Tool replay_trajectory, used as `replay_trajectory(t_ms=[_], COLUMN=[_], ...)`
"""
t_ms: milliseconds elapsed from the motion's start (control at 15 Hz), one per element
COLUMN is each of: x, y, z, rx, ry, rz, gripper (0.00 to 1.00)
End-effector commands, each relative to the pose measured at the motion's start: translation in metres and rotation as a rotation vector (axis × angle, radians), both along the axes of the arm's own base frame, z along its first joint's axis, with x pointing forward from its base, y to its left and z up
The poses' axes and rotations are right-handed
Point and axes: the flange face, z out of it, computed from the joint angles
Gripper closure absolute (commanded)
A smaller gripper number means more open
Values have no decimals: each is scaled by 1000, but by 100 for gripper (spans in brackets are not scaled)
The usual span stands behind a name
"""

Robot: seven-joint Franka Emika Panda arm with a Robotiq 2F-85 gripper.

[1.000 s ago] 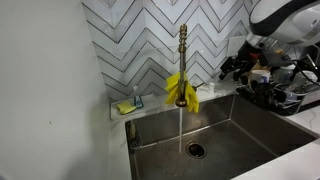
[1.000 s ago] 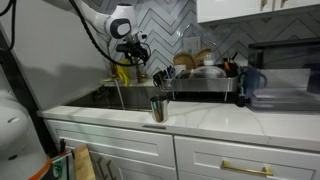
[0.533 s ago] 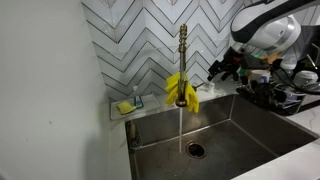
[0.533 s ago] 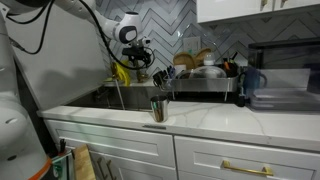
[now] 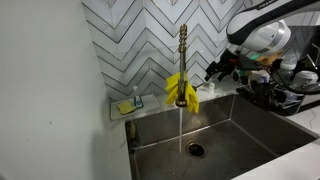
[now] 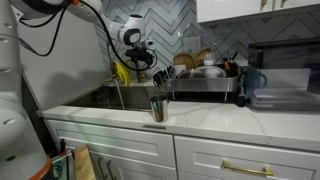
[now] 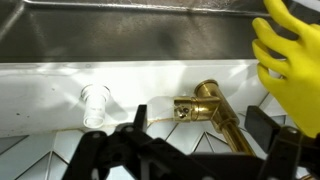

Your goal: Close the tap

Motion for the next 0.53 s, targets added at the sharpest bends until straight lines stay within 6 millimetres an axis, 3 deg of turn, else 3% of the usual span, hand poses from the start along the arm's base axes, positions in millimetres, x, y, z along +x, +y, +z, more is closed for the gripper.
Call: replay_trajectory(t_ms=[0, 467], x=[5, 30], y=[0, 12], z=[0, -14], rx=[13, 65], ry=[-26, -18], rz=[-28, 16], gripper=[0, 4])
